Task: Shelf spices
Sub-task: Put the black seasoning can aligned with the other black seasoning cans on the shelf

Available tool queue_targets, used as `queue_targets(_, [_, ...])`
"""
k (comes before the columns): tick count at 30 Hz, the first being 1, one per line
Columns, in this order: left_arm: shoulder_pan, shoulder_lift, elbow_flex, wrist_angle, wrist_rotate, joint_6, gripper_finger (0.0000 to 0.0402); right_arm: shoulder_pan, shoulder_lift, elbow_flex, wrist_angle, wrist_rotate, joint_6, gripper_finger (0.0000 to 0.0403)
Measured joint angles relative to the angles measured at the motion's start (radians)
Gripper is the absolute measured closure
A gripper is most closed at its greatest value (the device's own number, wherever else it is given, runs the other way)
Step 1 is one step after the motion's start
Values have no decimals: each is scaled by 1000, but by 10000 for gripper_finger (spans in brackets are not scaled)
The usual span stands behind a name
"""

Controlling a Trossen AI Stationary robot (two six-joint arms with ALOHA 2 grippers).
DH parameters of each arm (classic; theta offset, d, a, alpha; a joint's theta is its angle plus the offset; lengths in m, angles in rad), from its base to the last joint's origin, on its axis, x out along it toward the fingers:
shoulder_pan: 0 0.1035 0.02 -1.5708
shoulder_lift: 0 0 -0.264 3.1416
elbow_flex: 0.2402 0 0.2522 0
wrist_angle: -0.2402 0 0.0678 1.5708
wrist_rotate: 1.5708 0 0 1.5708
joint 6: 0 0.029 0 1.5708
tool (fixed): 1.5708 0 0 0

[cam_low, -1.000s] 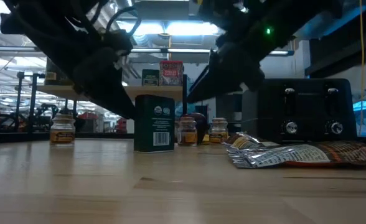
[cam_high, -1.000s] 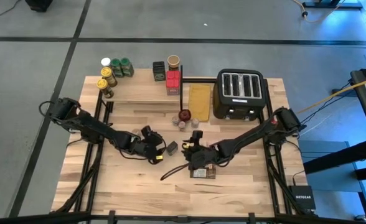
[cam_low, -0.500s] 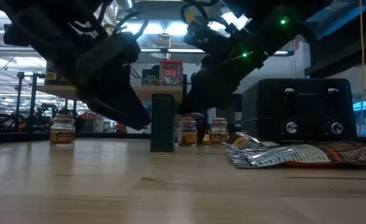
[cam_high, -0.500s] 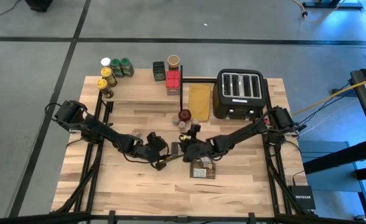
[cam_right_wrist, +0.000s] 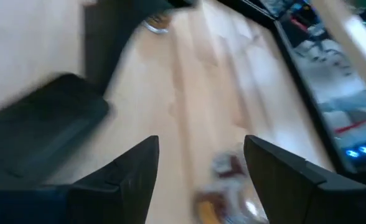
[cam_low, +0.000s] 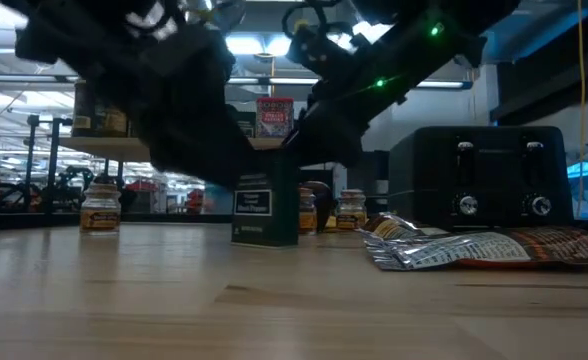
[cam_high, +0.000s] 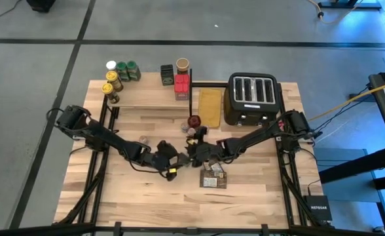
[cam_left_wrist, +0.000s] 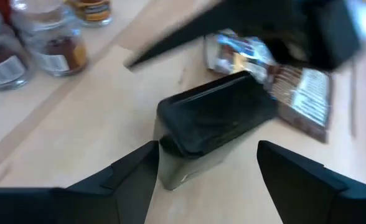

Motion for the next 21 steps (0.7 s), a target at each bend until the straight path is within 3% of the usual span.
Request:
queue_targets(6, [-28,-76,168,-300,11,105,137,42,-125,1,-199,51,4,162])
queue_targets(12, [-10,-96,288,-400,1,420,137,62,-235,-8,-415,-40,78,162])
queue_targets(15, [39,-96,291,-409,76,572,137,59,-271,-75,-446,-58,123,162])
queue_targets(21, [138,-34,291,-416,283,682,137,59,-353,-270,-358,-80,238,162])
